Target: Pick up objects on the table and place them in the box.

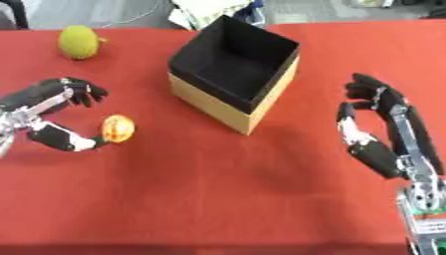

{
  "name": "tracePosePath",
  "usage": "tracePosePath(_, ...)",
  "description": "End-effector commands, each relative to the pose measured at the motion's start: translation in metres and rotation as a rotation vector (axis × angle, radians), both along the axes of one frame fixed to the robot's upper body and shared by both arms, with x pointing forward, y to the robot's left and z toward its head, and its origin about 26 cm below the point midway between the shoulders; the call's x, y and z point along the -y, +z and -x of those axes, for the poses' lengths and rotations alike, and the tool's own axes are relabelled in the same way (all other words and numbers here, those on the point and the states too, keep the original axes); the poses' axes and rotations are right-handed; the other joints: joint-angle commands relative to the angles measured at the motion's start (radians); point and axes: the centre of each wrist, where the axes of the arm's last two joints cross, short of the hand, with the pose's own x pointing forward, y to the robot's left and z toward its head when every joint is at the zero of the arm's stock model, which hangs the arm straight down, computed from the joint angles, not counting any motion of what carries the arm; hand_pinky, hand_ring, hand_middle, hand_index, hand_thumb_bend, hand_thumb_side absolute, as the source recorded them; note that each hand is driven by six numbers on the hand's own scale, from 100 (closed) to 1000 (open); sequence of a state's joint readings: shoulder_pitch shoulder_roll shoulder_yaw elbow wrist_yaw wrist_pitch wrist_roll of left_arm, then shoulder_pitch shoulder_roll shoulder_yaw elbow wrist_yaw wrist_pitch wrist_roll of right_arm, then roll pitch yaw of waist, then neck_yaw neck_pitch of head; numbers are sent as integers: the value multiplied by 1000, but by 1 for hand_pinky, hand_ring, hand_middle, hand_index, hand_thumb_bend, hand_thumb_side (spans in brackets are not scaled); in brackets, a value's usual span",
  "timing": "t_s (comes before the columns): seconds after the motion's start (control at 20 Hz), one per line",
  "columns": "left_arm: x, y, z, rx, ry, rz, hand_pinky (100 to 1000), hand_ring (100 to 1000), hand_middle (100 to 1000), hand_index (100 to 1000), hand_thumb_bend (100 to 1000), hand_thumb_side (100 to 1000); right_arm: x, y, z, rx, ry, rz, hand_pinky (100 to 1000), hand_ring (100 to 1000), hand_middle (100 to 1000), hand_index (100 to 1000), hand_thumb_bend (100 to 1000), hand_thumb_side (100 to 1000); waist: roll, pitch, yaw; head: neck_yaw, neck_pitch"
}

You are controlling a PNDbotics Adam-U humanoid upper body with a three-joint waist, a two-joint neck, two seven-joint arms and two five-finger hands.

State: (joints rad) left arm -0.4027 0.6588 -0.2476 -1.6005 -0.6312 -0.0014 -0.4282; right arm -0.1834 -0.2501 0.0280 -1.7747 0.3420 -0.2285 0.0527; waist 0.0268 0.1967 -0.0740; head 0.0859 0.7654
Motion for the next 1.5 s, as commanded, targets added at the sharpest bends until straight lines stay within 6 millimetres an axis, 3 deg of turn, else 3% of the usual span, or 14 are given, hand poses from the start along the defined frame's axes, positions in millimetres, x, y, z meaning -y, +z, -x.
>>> tracePosePath(0.05, -4, 8, -6, 10, 7, -57, 712, 684, 706, 875, 532, 267, 2, 7, 0, 19, 8, 13, 725, 774, 755, 901, 100, 532, 0, -16, -2, 2, 5)
tracePosePath(0.65, 9, 1, -22, 32, 11, -92, 704, 674, 690, 859, 491, 234, 2, 6, 0, 18, 9, 11, 725, 774, 755, 902, 100, 532, -2, -16, -8, 7, 5)
tracePosePath(1.5, 11, -10, -29, -2, -21, -205, 667, 606, 592, 748, 445, 157, 2, 5, 0, 15, 9, 8, 725, 774, 755, 902, 100, 540, 3, -17, -16, 7, 5)
